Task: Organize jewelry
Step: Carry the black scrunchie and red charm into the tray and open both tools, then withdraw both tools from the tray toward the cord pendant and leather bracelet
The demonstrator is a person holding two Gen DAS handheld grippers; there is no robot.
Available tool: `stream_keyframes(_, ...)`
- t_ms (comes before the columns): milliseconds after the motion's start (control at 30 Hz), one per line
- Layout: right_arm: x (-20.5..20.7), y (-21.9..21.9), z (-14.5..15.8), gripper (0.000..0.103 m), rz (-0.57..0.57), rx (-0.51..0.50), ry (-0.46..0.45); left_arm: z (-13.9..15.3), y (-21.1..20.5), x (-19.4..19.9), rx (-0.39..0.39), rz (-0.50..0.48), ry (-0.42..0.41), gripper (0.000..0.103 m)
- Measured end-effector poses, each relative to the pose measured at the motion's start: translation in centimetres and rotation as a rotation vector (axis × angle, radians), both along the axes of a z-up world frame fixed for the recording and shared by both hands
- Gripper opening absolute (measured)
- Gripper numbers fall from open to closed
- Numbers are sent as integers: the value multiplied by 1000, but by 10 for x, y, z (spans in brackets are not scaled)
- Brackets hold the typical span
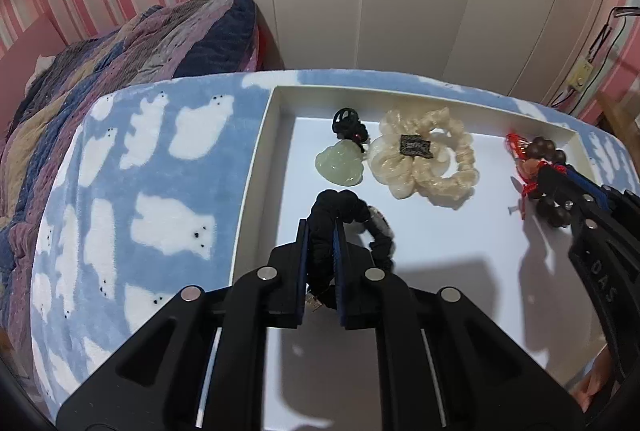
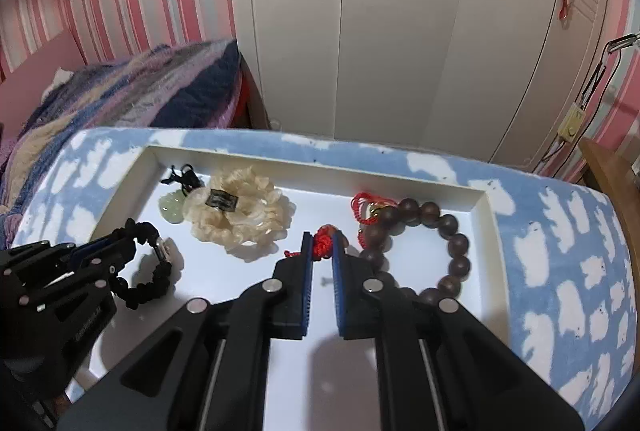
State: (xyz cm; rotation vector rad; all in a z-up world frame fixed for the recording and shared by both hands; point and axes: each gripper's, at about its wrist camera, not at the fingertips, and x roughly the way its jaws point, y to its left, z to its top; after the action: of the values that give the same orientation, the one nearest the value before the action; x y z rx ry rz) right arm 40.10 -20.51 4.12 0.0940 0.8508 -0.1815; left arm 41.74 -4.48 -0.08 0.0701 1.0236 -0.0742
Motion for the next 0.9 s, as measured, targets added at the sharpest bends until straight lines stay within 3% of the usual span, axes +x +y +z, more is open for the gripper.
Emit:
stream_keyframes(267, 21, -8, -28, 10, -21, 77, 105, -15, -3, 13, 31, 24, 40, 12)
stream_keyframes(333, 20, -8, -33, 13, -22, 80, 115, -13, -4, 12, 31, 19, 33, 16)
stream_keyframes(433, 18, -9, -36, 14, -16, 89, 128, -7, -7, 7, 29, 7, 19, 44)
stream_keyframes(500, 12, -10, -32, 32, -10, 116, 120, 0, -12, 0, 20, -4, 10, 46)
stream_keyframes(567, 5, -11, -23, 41, -11, 118, 98, 10, -12, -8, -1, -15, 1, 50)
stream_keyframes(733, -18, -17, 12, 44, -19, 135, 53, 49, -5, -37, -51, -30, -66, 84)
stream_keyframes(800, -33, -18, 30, 73, -37, 125, 10, 65, 4, -54, -51, -37, -102, 92)
stream_keyframes(900, -61, -15, 51, 81, -62, 100, -52, 85, 11, -81, -38, -54, -167, 98)
